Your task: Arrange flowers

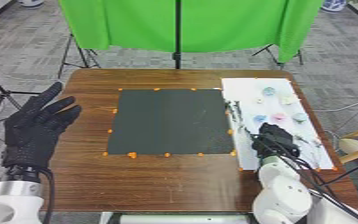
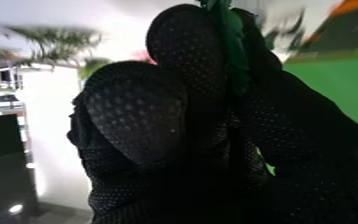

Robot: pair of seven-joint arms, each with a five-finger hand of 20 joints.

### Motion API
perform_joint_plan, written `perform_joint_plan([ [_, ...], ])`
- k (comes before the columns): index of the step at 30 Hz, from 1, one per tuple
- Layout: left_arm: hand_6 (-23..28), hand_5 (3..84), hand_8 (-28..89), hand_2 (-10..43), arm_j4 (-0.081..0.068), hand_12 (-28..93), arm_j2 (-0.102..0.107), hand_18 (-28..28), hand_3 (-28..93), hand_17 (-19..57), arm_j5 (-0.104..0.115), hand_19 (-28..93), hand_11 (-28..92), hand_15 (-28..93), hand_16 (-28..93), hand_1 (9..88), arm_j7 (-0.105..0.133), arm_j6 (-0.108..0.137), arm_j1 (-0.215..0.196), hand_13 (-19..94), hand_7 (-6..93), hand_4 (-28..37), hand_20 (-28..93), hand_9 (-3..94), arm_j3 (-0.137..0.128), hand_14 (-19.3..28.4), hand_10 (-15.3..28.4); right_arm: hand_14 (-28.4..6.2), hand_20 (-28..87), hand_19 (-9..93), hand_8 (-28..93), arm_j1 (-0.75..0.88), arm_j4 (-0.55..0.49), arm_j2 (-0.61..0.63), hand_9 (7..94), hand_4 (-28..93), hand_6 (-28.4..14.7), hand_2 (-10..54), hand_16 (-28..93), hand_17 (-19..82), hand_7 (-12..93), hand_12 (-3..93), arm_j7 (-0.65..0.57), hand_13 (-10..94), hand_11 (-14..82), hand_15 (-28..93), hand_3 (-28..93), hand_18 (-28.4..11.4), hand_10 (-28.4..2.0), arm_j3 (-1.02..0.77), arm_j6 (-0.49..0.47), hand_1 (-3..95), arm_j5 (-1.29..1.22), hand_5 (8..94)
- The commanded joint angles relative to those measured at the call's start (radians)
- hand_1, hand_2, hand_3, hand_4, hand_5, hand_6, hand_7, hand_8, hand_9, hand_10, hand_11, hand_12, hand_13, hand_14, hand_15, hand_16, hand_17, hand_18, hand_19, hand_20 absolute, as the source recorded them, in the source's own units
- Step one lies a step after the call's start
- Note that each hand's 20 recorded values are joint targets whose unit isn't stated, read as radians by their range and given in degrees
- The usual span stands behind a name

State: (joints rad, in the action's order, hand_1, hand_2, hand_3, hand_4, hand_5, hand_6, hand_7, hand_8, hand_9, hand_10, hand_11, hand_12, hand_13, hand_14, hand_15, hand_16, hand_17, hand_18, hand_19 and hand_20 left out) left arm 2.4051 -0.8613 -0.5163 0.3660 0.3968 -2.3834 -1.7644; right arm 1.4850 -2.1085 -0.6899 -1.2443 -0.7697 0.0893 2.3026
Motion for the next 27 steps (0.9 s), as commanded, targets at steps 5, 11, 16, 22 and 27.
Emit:
perform_joint_plan([
  [5,9.2,36.5,-9,8.1,0.011,12,0.006,25.2,78,-7.2,-0.003,58,31,59,-11,20.8,-0.001,0.012,-0.008,25,13.9,-26.7,26,34.0,-0.012,28.4,21.3,-5.1,31,93,18,-0.091,-0.039,0.014,92.8,-28,-3.7,-9.5,20,49,24,29.4,0.020,90,34.0,62,73,-23.2,-9.3,-0.015,0.041,57.7,0.038,85.7],
  [11,9.2,36.5,-9,8.1,0.020,12,0.015,25.2,78,-7.1,-0.016,58,31,59,-11,20.8,-0.023,0.010,0.011,26,13.9,-26.8,26,34.0,-0.020,28.4,21.4,-4.9,32,93,18,-0.284,-0.033,-0.031,93.0,-28,-3.8,-9.5,21,50,24,29.1,0.072,91,34.2,62,74,-23.3,-9.3,0.104,0.036,57.7,0.002,86.0],
  [16,9.3,36.6,-9,8.0,0.021,12,0.019,25.3,79,-7.1,-0.030,58,31,59,-12,20.7,-0.070,0.006,0.063,26,14.0,-26.8,26,34.0,-0.011,28.4,21.3,-4.9,32,93,18,-0.420,0.000,-0.119,93.2,-28,-3.8,-9.5,21,50,24,29.1,0.119,91,34.3,62,74,-23.3,-9.1,0.189,0.005,57.7,-0.031,86.1],
  [22,9.2,36.6,-9,7.9,0.018,12,0.029,25.5,79,-7.1,-0.034,58,32,60,-12,20.7,-0.089,-0.003,0.111,26,14.4,-26.9,26,34.2,0.003,28.4,21.5,-5.0,33,93,18,-0.550,0.086,-0.282,93.3,-28,-3.8,-9.5,21,50,23,28.9,0.208,91,34.5,62,74,-23.4,-9.1,0.265,-0.053,57.7,-0.110,86.4],
  [27,9.3,37.0,-10,7.7,0.004,12,0.043,25.6,79,-6.8,-0.036,59,34,61,-12,20.9,-0.096,-0.032,0.176,27,15.7,-27.0,27,34.5,0.031,28.4,21.8,-5.0,33,93,18,-0.644,0.180,-0.402,93.3,-28,-3.8,-9.5,21,50,23,28.2,0.218,91,34.9,62,73,-23.3,-8.9,0.334,-0.081,57.9,-0.163,86.5],
])
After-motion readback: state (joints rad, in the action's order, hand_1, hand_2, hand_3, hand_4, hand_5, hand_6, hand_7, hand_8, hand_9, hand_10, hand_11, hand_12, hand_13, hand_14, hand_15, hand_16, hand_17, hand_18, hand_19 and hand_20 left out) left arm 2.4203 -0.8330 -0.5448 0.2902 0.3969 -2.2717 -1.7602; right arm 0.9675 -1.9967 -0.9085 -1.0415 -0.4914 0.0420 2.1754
